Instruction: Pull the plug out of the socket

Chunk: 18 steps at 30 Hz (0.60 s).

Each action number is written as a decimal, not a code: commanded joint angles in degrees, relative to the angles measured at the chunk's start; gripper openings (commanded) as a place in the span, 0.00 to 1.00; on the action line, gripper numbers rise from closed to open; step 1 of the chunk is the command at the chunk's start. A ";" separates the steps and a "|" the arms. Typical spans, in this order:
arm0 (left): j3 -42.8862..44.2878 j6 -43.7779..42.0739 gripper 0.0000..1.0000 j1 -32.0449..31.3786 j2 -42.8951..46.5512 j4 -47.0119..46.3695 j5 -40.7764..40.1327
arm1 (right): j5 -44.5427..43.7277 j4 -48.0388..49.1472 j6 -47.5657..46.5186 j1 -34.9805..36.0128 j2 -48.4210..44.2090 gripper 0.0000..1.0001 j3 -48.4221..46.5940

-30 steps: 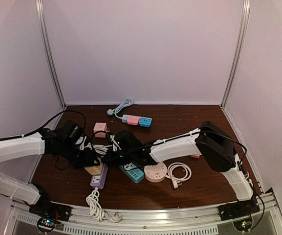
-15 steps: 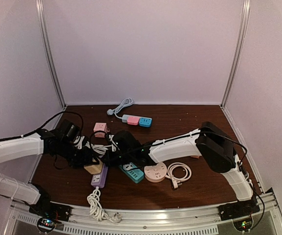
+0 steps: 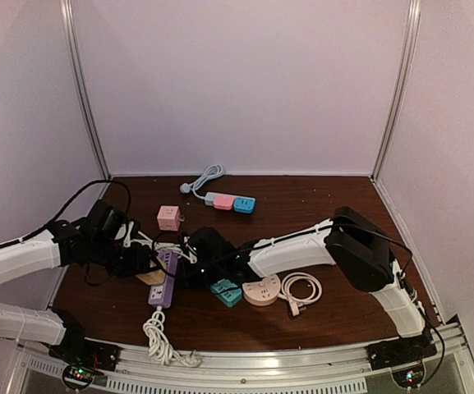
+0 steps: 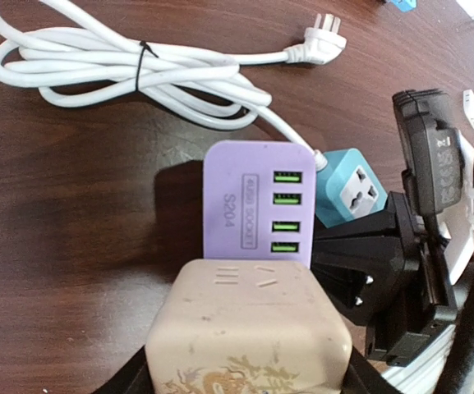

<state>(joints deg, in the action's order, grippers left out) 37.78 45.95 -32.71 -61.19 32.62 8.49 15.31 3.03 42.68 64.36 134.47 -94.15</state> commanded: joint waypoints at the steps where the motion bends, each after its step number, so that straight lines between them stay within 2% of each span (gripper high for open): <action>1: 0.37 1.75 0.17 -0.34 -0.17 -6.41 1.90 | -1.11 -6.85 -0.32 0.07 2.71 0.00 2.14; 10: 0.50 2.91 0.17 0.69 2.04 -5.45 1.27 | -1.52 -3.72 0.58 -1.78 -5.26 0.02 7.54; 12: 0.05 4.08 0.16 1.06 3.07 -6.43 1.88 | -1.02 -1.98 0.69 -2.52 -8.23 0.07 9.73; 18: -1.38 10.46 0.16 1.16 5.60 -10.39 1.46 | 0.15 1.36 0.97 -2.48 -14.20 0.33 12.96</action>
<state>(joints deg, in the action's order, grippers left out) 36.93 51.09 -32.16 -57.78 30.00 9.45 15.18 1.89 43.05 62.24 125.38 -83.07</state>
